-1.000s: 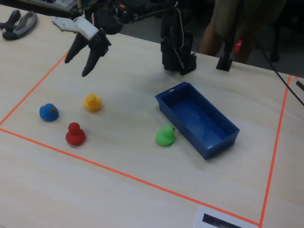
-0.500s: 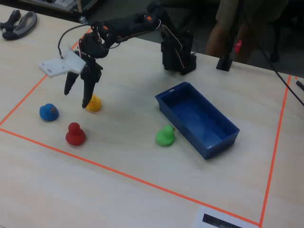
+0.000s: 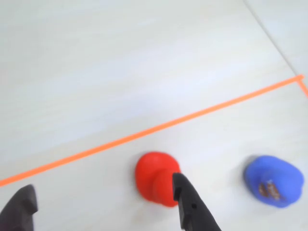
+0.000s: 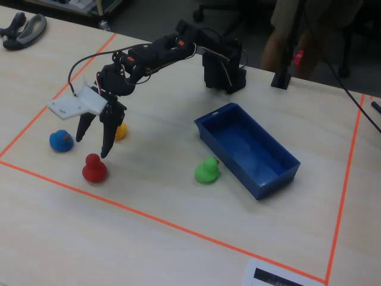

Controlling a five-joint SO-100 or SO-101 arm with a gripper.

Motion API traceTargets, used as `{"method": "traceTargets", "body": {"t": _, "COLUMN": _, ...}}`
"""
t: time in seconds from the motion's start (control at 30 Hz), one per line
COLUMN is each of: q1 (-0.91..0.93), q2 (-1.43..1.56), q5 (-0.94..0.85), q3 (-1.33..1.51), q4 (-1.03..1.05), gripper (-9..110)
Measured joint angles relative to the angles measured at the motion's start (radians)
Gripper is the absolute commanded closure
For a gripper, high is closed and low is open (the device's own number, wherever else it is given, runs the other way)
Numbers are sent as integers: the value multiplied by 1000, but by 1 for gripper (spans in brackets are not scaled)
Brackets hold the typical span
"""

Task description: Grasp red duck and put it into box.

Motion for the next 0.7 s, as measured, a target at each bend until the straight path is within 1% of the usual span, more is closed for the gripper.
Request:
{"method": "traceTargets", "body": {"t": 0.23, "q1": 54, "q2": -41, "q5": -21, "q3": -38, "q4": -23, "gripper": 64}}
{"method": "traceTargets", "body": {"t": 0.7, "q1": 48, "q2": -186, "q5": -17, "q3": -117, "q4": -23, "gripper": 64}}
